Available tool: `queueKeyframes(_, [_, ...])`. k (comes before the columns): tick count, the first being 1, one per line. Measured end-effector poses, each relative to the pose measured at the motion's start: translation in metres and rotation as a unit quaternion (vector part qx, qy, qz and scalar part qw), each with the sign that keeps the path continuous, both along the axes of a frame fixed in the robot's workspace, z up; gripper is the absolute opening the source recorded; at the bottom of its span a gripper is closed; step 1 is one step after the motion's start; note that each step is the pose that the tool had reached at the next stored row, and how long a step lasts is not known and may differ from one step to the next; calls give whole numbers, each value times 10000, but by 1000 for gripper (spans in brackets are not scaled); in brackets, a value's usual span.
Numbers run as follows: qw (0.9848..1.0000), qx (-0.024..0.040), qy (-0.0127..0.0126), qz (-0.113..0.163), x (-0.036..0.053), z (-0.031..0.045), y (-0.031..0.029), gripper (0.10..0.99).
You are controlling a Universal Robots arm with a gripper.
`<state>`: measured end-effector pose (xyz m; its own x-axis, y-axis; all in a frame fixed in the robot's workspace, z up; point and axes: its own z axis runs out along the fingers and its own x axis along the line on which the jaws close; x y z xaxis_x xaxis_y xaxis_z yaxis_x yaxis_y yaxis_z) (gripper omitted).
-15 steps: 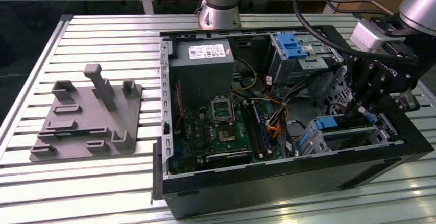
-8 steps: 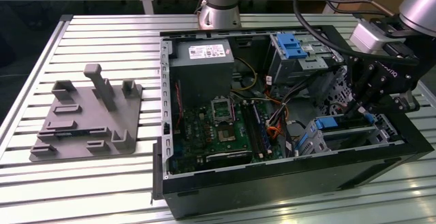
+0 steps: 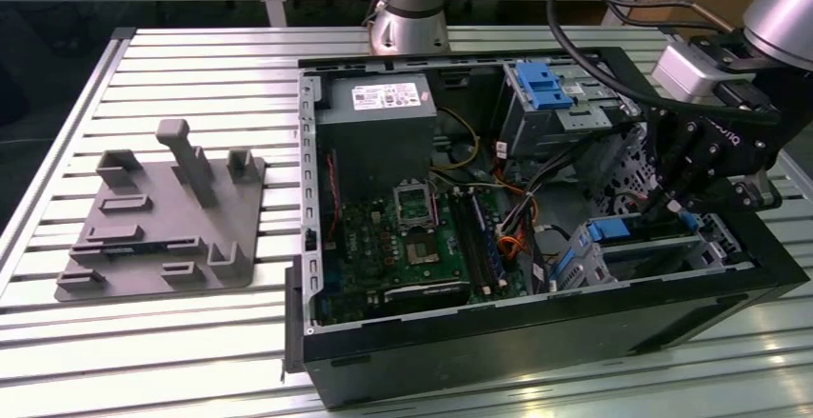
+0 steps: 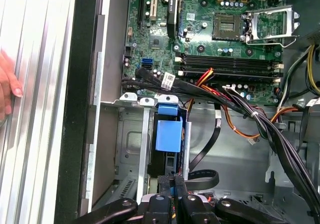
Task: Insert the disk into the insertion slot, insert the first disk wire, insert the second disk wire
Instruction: 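Insert the second disk wire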
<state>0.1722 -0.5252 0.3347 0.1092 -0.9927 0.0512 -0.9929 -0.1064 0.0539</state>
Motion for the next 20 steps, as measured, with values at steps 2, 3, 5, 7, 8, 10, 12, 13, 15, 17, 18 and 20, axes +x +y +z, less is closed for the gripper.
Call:
queueKeyframes(2, [10000, 3, 0, 5, 0, -1, 0, 153])
queueKeyframes(3, [10000, 7, 0, 8, 0, -1, 0, 153])
queueKeyframes(5, [10000, 15, -1, 12, 0, -1, 1, 153])
queueKeyframes(7, [10000, 25, -3, 16, 0, -1, 0, 153])
queueKeyframes(8, [10000, 30, -4, 18, 0, -1, 0, 153])
queueKeyframes(10, [10000, 32, -5, 20, 0, -2, 0, 153])
queueKeyframes(12, [10000, 31, -5, 21, 0, -3, 0, 153])
queueKeyframes(13, [10000, 31, -5, 22, 0, -4, 0, 153])
queueKeyframes(15, [10000, 31, -5, 22, 0, -8, -1, 153])
queueKeyframes(17, [10000, 31, -5, 23, 0, -14, -1, 153])
queueKeyframes(18, [10000, 31, -5, 24, 0, -18, 0, 153])
queueKeyframes(20, [10000, 30, -6, 26, 1, -23, -1, 153])
